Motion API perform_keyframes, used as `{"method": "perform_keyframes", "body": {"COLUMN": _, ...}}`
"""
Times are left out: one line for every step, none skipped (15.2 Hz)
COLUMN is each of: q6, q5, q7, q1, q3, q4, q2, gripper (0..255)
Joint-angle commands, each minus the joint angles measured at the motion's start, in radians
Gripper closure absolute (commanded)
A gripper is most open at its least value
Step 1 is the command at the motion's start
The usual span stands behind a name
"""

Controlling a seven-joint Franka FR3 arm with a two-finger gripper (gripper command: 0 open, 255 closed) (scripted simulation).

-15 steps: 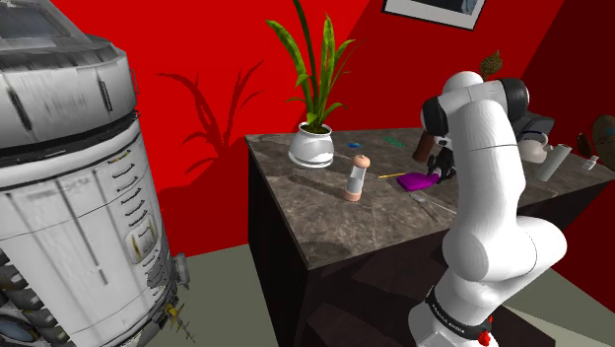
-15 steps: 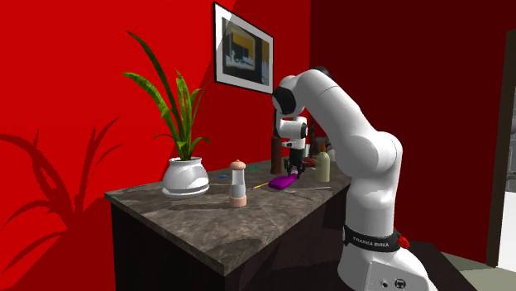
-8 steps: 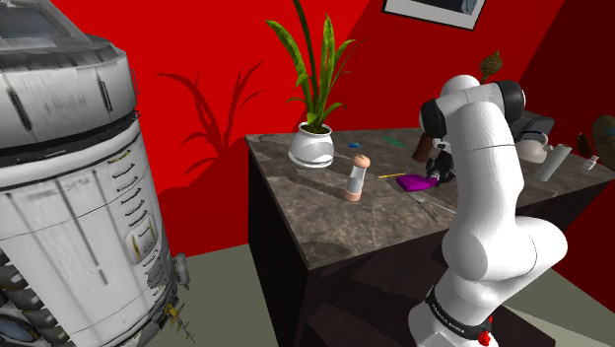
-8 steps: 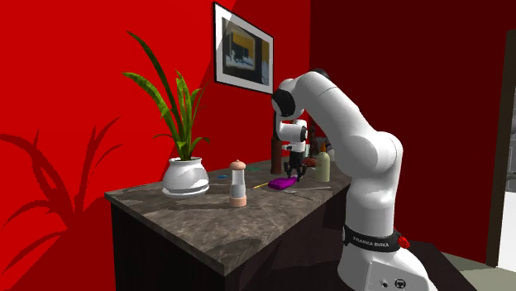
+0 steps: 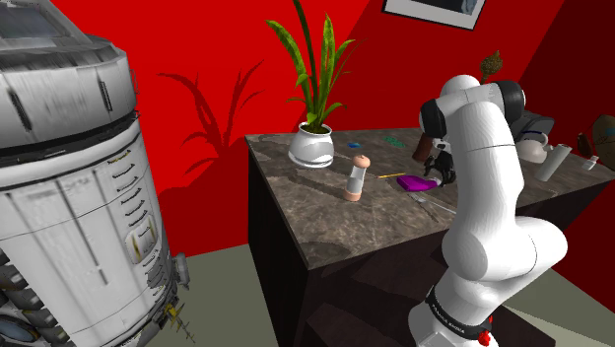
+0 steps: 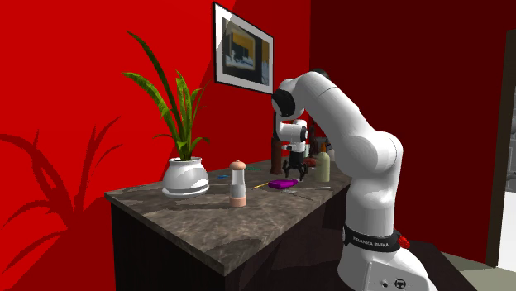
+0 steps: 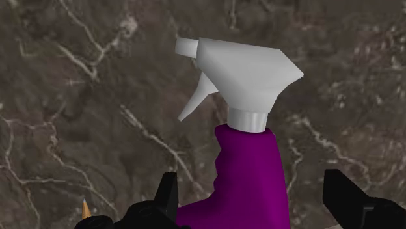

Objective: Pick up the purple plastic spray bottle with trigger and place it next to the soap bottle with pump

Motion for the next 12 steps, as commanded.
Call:
{"method": "perform_keyframes", "body": {"q6": 0.0, "q5": 0.0, "q7": 0.0, "q1": 0.0, "q3": 0.0, "q4": 0.0, "q2": 0.0, "gripper": 0}}
{"method": "perform_keyframes", "body": {"q6": -0.019, "q5": -0.015, "q7": 0.008, "q1": 0.006, "q3": -0.014, "q4": 0.003, "q2": -0.018, "gripper": 0}}
{"method": "perform_keyframes", "body": {"q6": -0.039, "q5": -0.03, "q7": 0.015, "q1": 0.012, "q3": -0.027, "q4": 0.008, "q2": -0.036, "gripper": 0}}
{"method": "perform_keyframes", "body": {"q6": -0.06, "q5": -0.045, "q7": 0.023, "q1": 0.017, "q3": -0.04, "q4": 0.014, "q2": -0.053, "gripper": 0}}
{"method": "perform_keyframes", "body": {"q6": -0.076, "q5": -0.057, "q7": 0.029, "q1": 0.021, "q3": -0.05, "q4": 0.02, "q2": -0.066, "gripper": 0}}
{"method": "perform_keyframes", "body": {"q6": -0.076, "q5": -0.057, "q7": 0.029, "q1": 0.021, "q3": -0.05, "q4": 0.02, "q2": -0.066, "gripper": 0}}
{"method": "perform_keyframes", "body": {"q6": -0.076, "q5": -0.057, "q7": 0.029, "q1": 0.021, "q3": -0.05, "q4": 0.02, "q2": -0.066, "gripper": 0}}
{"method": "perform_keyframes", "body": {"q6": -0.076, "q5": -0.057, "q7": 0.029, "q1": 0.021, "q3": -0.05, "q4": 0.02, "q2": -0.066, "gripper": 0}}
{"method": "perform_keyframes", "body": {"q6": -0.076, "q5": -0.057, "q7": 0.029, "q1": 0.021, "q3": -0.05, "q4": 0.02, "q2": -0.066, "gripper": 0}}
{"method": "perform_keyframes", "body": {"q6": -0.076, "q5": -0.057, "q7": 0.029, "q1": 0.021, "q3": -0.05, "q4": 0.02, "q2": -0.066, "gripper": 0}}
{"method": "perform_keyframes", "body": {"q6": -0.076, "q5": -0.057, "q7": 0.029, "q1": 0.021, "q3": -0.05, "q4": 0.02, "q2": -0.066, "gripper": 0}}
{"method": "perform_keyframes", "body": {"q6": -0.076, "q5": -0.057, "q7": 0.029, "q1": 0.021, "q3": -0.05, "q4": 0.02, "q2": -0.066, "gripper": 0}}
